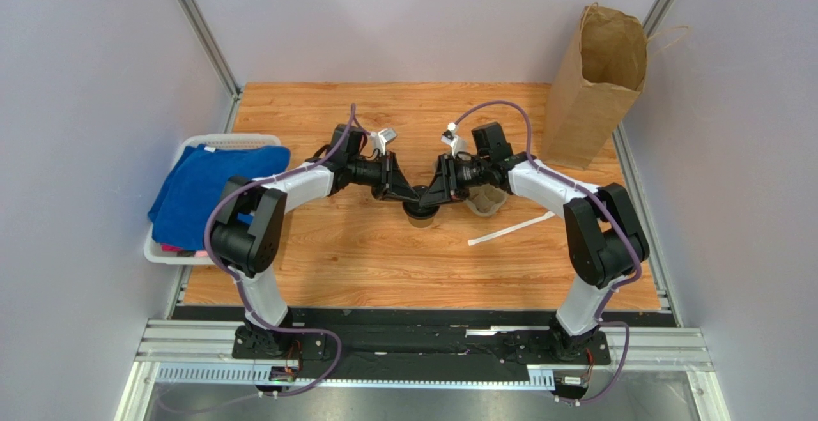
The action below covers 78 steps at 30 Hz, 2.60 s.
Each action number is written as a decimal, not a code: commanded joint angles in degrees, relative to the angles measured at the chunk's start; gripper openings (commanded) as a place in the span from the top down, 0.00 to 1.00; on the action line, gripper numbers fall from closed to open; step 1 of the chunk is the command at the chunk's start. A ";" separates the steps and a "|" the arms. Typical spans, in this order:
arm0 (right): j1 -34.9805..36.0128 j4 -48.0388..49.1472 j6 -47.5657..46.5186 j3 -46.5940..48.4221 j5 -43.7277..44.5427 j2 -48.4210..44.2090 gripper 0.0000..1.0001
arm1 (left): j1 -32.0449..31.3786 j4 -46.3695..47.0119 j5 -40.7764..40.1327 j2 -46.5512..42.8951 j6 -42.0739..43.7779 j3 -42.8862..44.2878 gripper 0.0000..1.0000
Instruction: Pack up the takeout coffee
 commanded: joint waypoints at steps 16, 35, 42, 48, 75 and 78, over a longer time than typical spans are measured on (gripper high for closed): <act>-1.70 -3.36 -5.24 8.65 -4.97 -0.06 0.53 | 0.97 -0.60 2.44 -0.28 0.66 7.64 0.50; 3.65 -20.25 -34.60 -2.74 20.86 -18.09 0.34 | 11.76 -22.14 -10.48 -18.21 16.48 8.18 0.15; 10.42 -11.37 -32.49 -7.24 25.79 -15.38 0.34 | 15.55 -22.49 -10.57 -19.27 16.40 6.60 0.15; 12.36 -5.83 -31.35 -4.53 27.90 -8.09 0.33 | 16.35 -22.49 -10.74 -20.50 16.93 5.37 0.15; 13.33 0.67 -32.40 33.08 24.74 25.93 0.34 | 24.43 -23.28 -9.43 -18.22 18.68 5.37 0.15; 13.24 0.94 -31.70 36.96 24.30 27.78 0.34 | 24.61 -23.02 -8.90 -18.13 18.86 5.81 0.15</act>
